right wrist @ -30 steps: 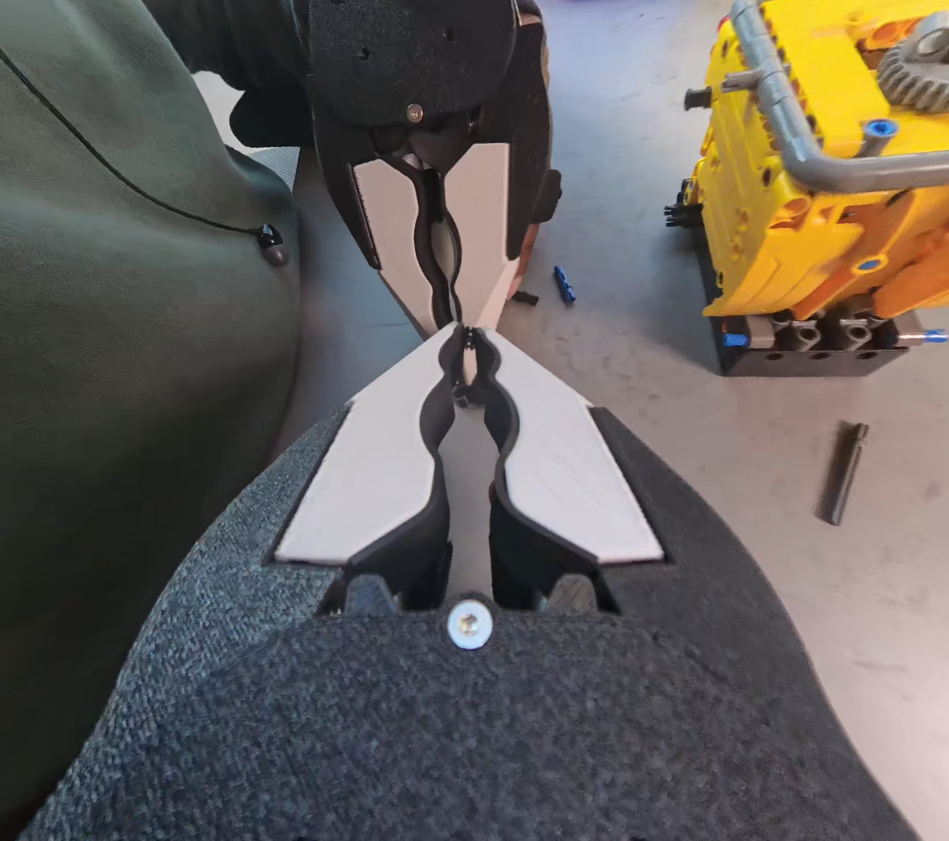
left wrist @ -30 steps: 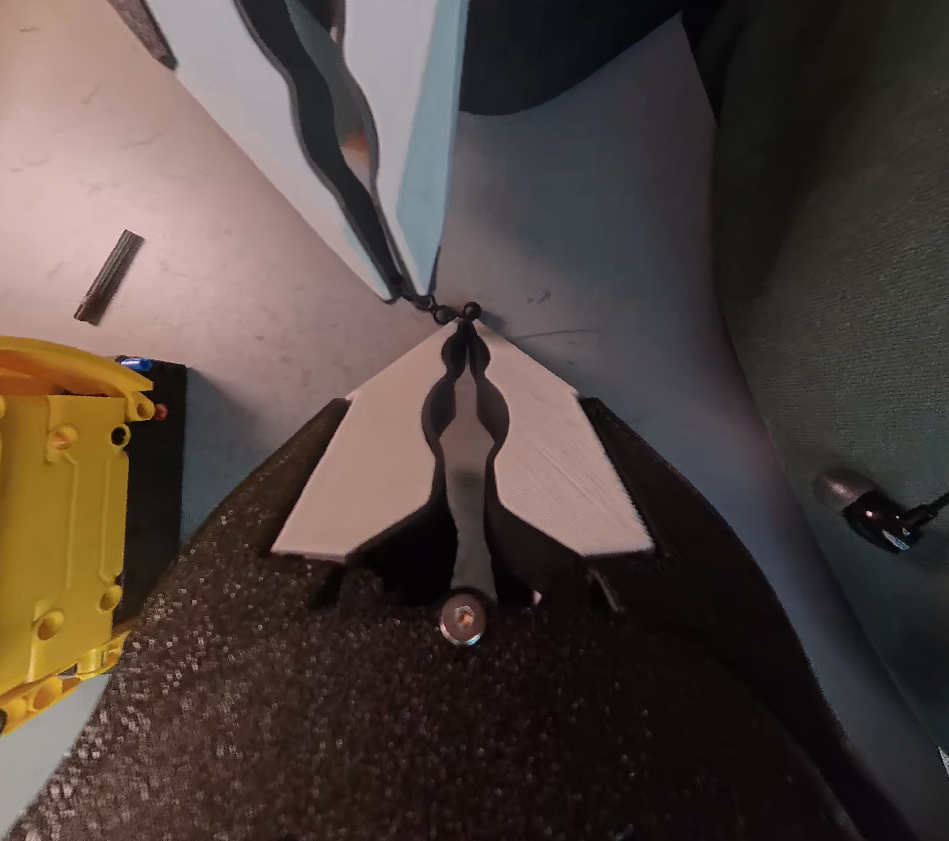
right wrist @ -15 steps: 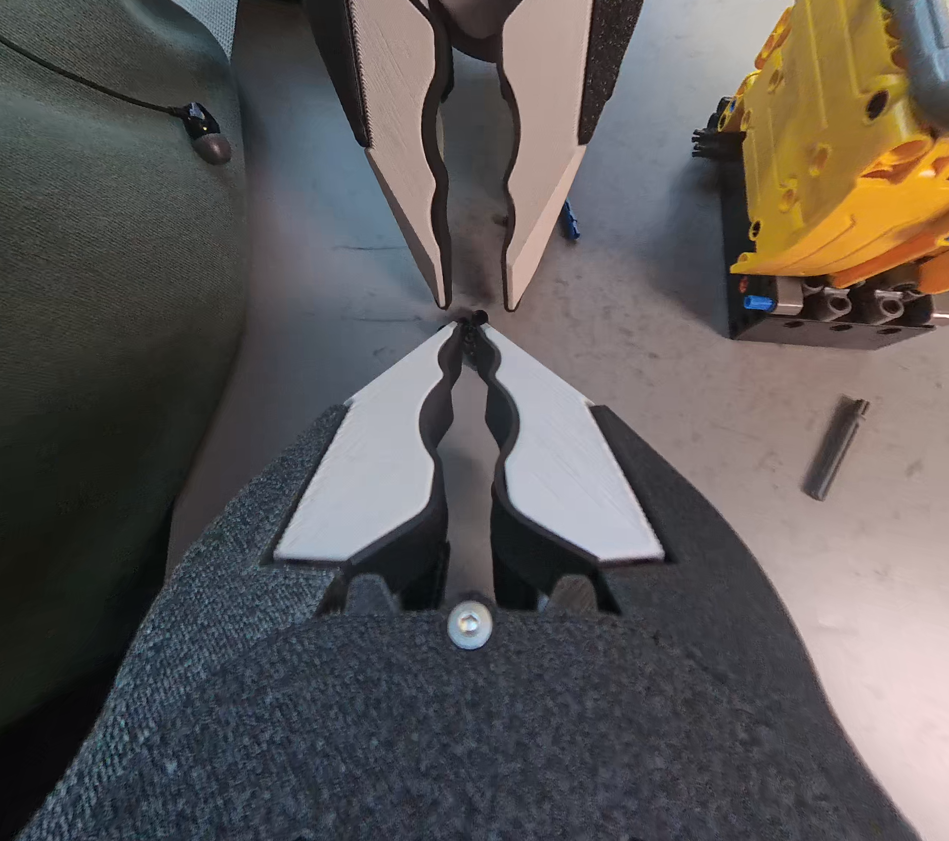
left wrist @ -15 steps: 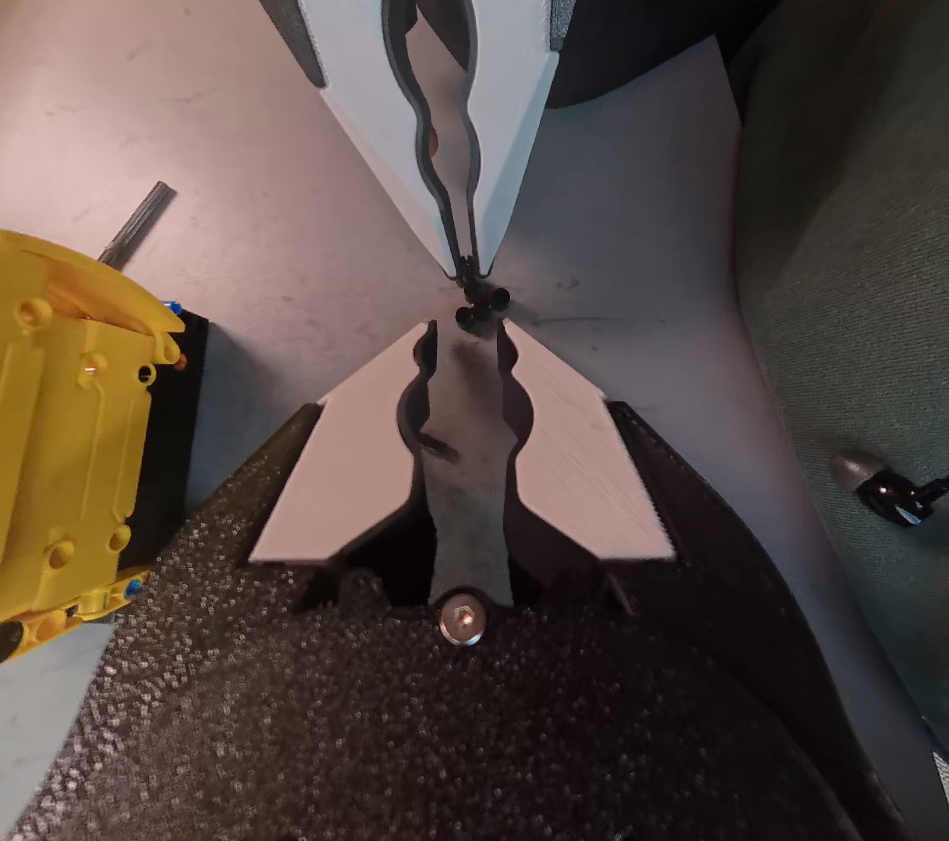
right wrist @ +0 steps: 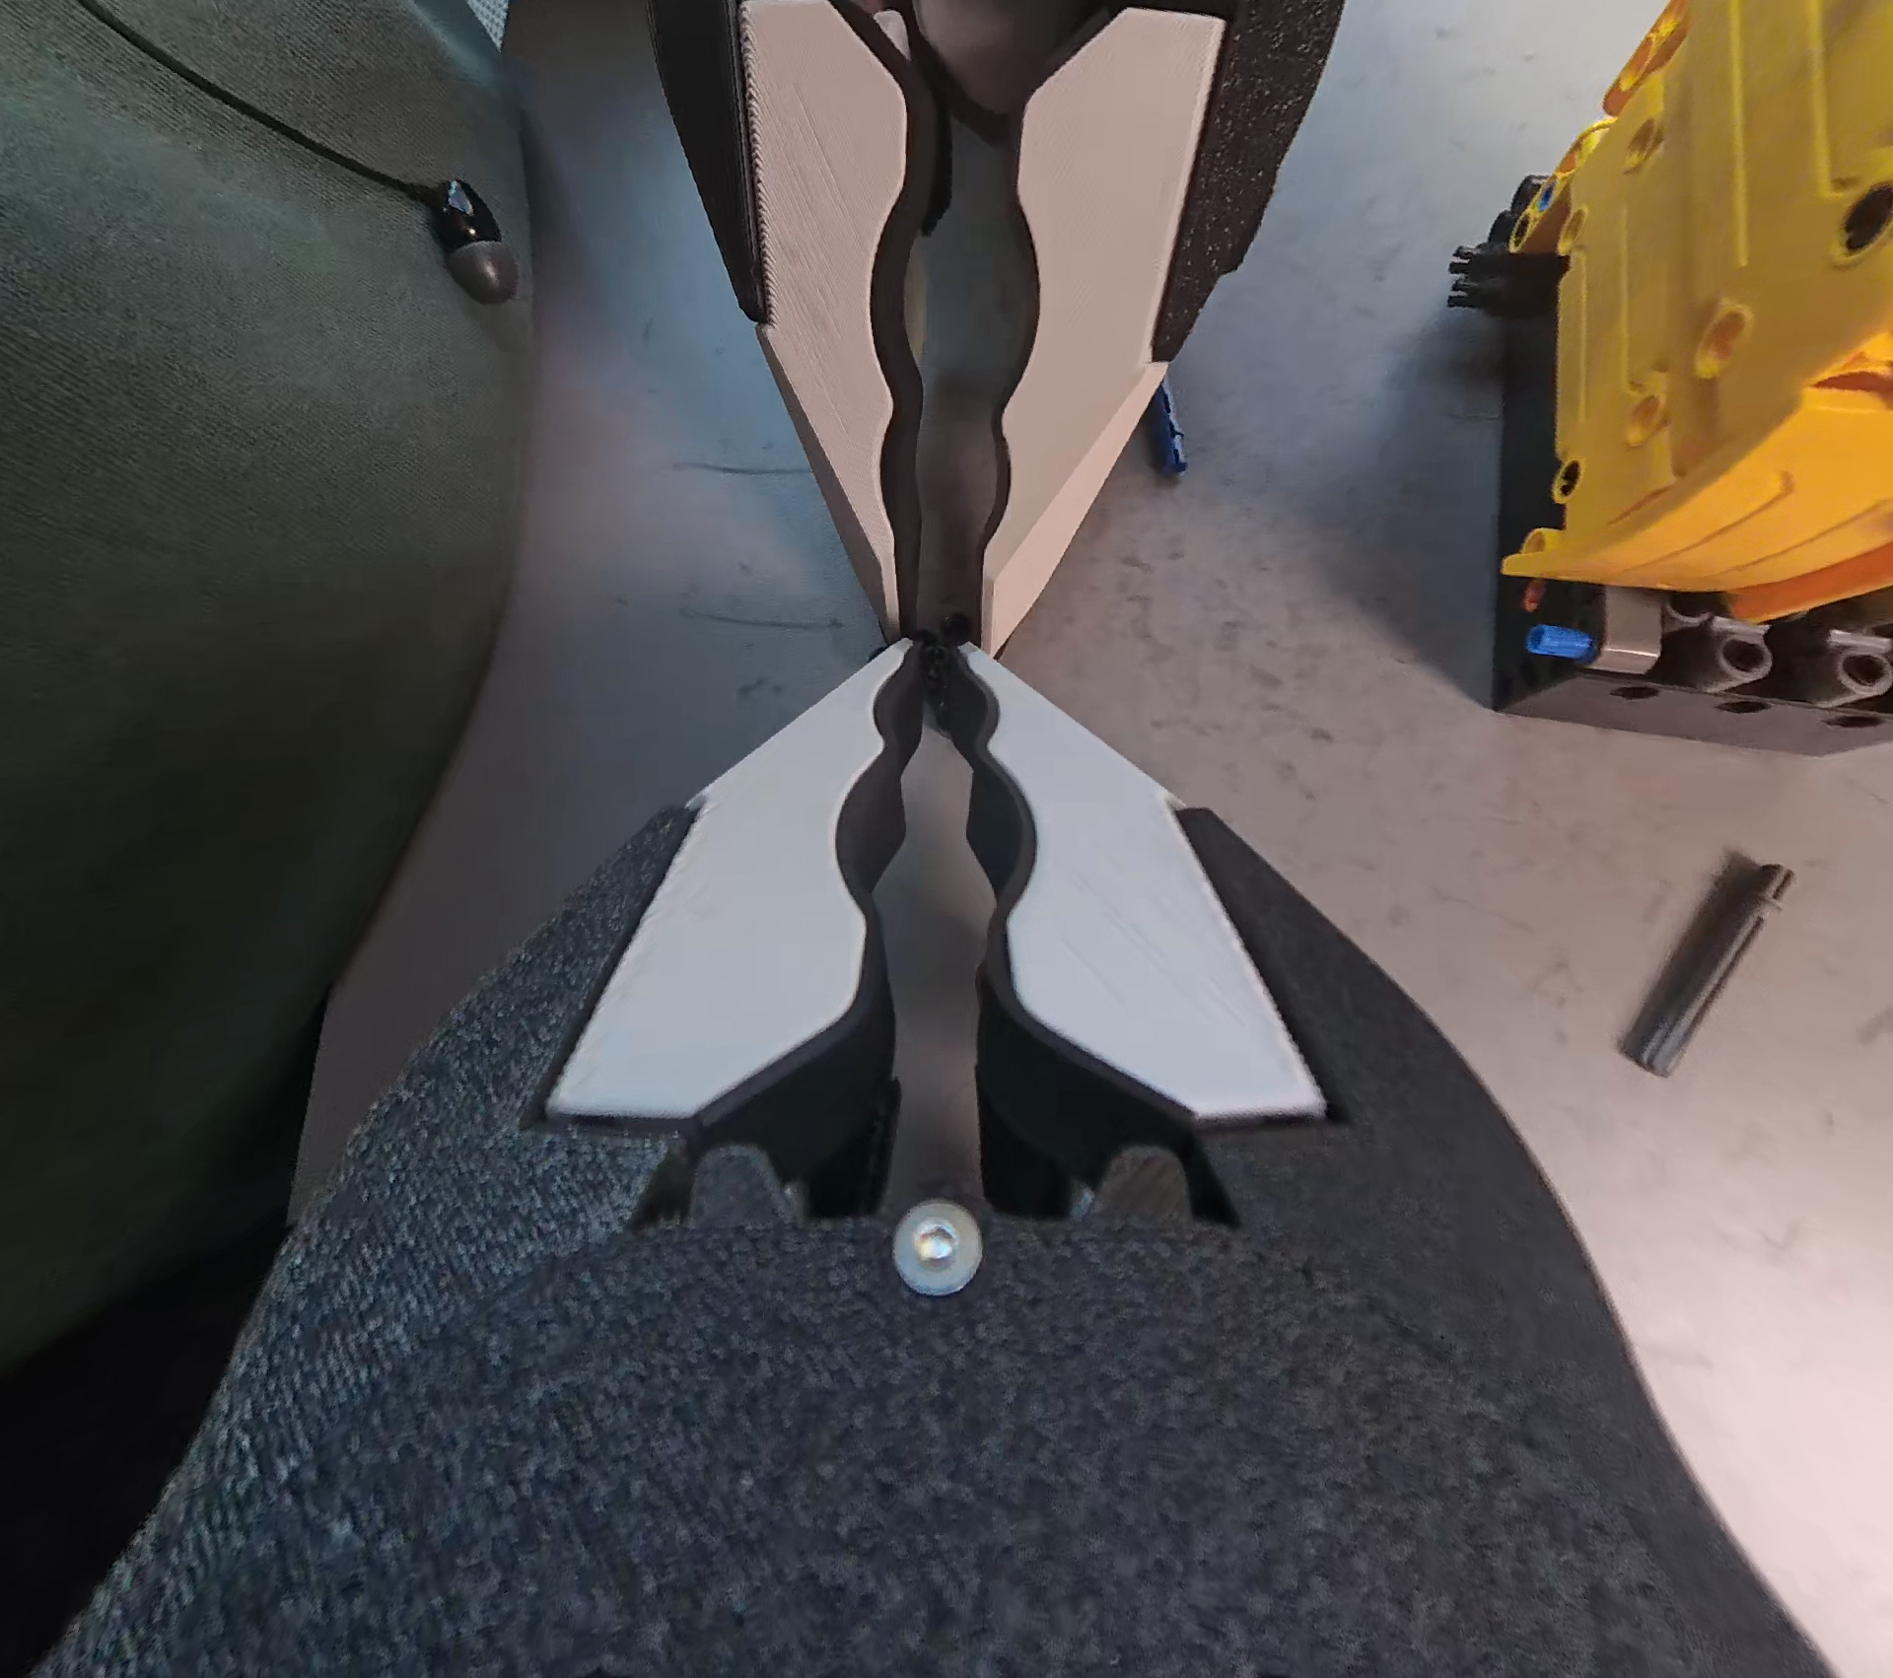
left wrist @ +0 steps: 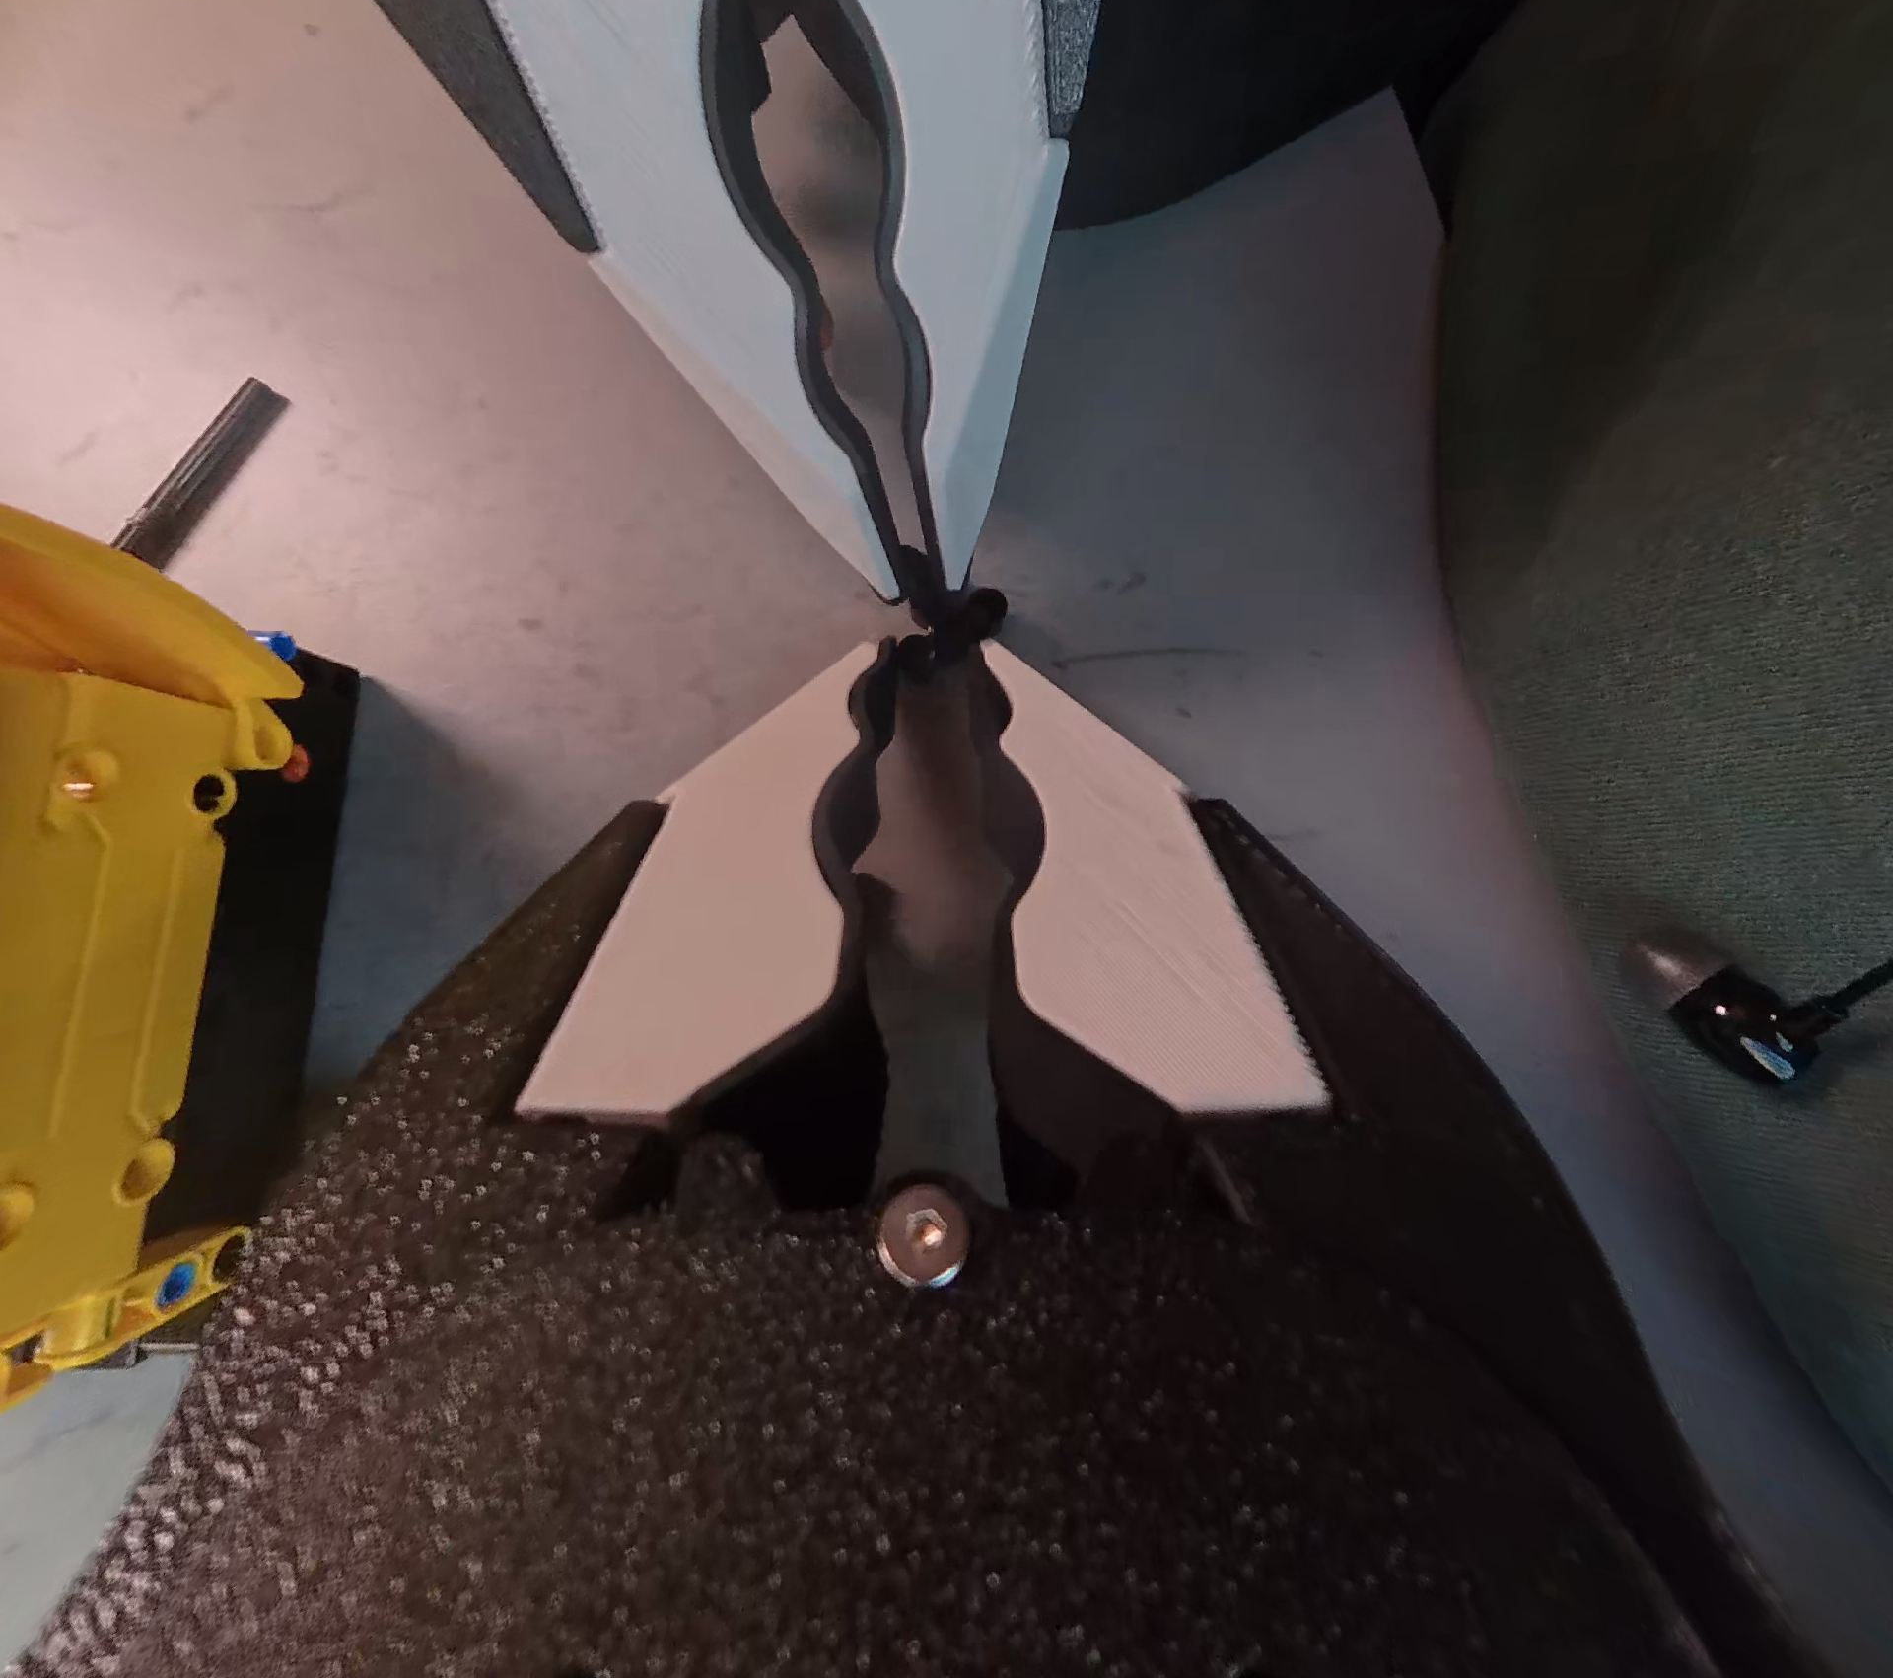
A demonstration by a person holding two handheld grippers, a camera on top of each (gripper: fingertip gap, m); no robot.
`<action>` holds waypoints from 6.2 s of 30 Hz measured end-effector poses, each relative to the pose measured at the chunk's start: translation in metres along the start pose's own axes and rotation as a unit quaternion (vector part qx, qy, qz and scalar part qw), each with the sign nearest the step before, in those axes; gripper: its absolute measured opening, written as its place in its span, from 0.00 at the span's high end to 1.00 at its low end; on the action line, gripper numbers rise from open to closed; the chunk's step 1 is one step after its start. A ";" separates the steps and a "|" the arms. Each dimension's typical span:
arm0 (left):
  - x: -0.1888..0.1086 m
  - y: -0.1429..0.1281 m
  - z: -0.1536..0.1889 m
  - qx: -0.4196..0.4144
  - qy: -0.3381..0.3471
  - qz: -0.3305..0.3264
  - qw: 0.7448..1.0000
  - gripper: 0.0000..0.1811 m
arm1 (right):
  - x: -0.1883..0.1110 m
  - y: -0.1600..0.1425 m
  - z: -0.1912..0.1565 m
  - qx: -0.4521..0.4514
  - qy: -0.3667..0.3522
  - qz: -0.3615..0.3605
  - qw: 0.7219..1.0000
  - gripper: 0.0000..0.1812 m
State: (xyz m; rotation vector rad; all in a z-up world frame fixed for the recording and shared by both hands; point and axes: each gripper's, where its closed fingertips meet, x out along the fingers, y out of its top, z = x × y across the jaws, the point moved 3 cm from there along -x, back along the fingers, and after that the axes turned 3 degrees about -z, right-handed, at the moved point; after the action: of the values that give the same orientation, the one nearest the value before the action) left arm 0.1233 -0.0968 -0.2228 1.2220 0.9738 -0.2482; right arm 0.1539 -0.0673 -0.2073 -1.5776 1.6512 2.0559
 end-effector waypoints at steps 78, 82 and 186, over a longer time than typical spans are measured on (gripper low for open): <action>-0.003 -0.003 -0.003 0.023 -0.046 0.006 0.999 0.96 | 0.005 0.007 0.000 -0.047 -0.004 -0.147 0.988 0.98; -0.008 -0.008 -0.008 0.029 -0.039 0.000 0.999 0.93 | 0.007 0.009 0.004 0.045 -0.051 -0.100 0.993 0.98; -0.091 0.023 -0.023 -0.058 -0.047 0.323 0.943 0.98 | -0.032 0.076 0.020 -0.072 -0.082 0.248 0.963 0.92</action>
State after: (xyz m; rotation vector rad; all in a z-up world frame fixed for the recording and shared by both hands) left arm 0.0727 -0.0981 -0.1401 1.3402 0.4560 0.2647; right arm 0.1109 -0.0683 -0.1349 -1.0546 2.0294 2.5060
